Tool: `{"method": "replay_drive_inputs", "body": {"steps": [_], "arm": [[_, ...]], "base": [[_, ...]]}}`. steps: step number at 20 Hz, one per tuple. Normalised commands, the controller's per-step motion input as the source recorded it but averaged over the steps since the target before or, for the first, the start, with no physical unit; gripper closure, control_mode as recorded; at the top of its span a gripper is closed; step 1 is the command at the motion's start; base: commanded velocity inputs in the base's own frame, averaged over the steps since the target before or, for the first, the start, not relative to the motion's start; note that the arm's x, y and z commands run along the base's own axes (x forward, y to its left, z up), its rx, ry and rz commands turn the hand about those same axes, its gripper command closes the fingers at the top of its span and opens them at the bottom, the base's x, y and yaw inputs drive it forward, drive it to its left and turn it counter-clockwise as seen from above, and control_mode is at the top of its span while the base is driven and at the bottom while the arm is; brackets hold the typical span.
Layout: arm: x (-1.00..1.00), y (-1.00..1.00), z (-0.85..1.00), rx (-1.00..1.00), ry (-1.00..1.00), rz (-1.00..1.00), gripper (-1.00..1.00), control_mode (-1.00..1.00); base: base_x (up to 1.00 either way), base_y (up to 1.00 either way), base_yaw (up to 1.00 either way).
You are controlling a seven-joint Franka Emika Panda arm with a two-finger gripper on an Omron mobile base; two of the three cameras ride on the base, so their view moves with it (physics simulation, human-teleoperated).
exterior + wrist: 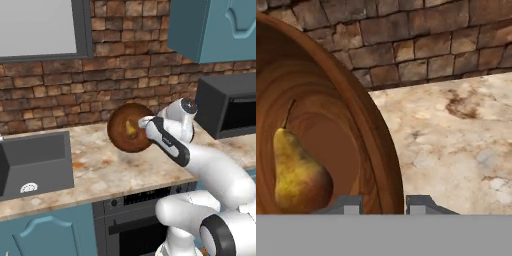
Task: Move the mug from next to the sink to the open cabinet. Then, move the bowl with the pear to the fridge to clear the area for faucet cleaning.
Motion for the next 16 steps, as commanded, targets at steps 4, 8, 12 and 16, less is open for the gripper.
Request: {"method": "replay_drive_inputs", "body": {"steps": [4,8,12,16], "arm": [[-1.0,-0.12,0.74,0.33,-0.01,-0.21,1.0,-1.0],[-0.6,-0.04,0.55,0.37,0.11,-0.23,1.0,-1.0],[-0.06,0.0,0.16,0.27,0.45,-0.14,1.0,-1.0],[0.0,-0.06,0.14,0.28,0.66,-0.1,1.0,-1.0]], "base": [[0.0,0.0,0.0],[0.0,0.0,0.0],[0.0,0.0,0.0],[0.0,0.0,0.0]]}}
